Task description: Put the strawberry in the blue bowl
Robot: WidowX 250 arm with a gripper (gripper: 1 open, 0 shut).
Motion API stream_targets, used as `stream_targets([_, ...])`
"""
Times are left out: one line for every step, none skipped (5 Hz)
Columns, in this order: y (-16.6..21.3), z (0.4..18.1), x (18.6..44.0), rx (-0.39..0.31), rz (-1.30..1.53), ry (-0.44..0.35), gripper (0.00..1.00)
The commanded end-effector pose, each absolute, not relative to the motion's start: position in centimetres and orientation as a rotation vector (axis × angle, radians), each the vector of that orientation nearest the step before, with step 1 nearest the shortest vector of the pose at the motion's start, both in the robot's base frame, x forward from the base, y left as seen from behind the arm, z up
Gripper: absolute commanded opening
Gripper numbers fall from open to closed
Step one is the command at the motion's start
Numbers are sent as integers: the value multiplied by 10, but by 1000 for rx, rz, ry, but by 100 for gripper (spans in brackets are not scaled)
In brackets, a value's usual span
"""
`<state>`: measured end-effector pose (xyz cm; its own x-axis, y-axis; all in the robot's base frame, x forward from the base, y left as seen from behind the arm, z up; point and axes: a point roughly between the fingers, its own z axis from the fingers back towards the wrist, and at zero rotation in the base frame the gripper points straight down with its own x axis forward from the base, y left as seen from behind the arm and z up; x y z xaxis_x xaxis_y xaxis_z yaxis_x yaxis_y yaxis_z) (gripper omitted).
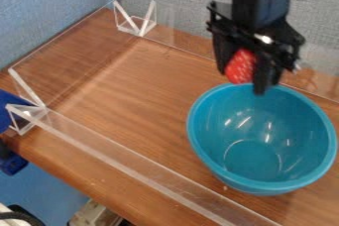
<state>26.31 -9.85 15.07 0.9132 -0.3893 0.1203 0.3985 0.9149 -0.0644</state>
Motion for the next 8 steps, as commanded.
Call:
stream_targets([-101, 157, 248, -86, -419, -119, 0])
stream_targets([-97, 140, 246, -80, -416, -80, 0])
stream_targets([-92, 130, 248, -71, -407, -61, 0])
stream_targets([-90, 119, 250, -64, -404, -46, 0])
stream_targets([-90, 111, 252, -57, -404, -41, 0])
stream_targets([-92, 104, 254, -52, -409, -38, 0])
stream_targets([-95, 97, 257, -50, -420, -36, 0])
stream_targets([-100, 88, 259, -48, -435, -30, 0])
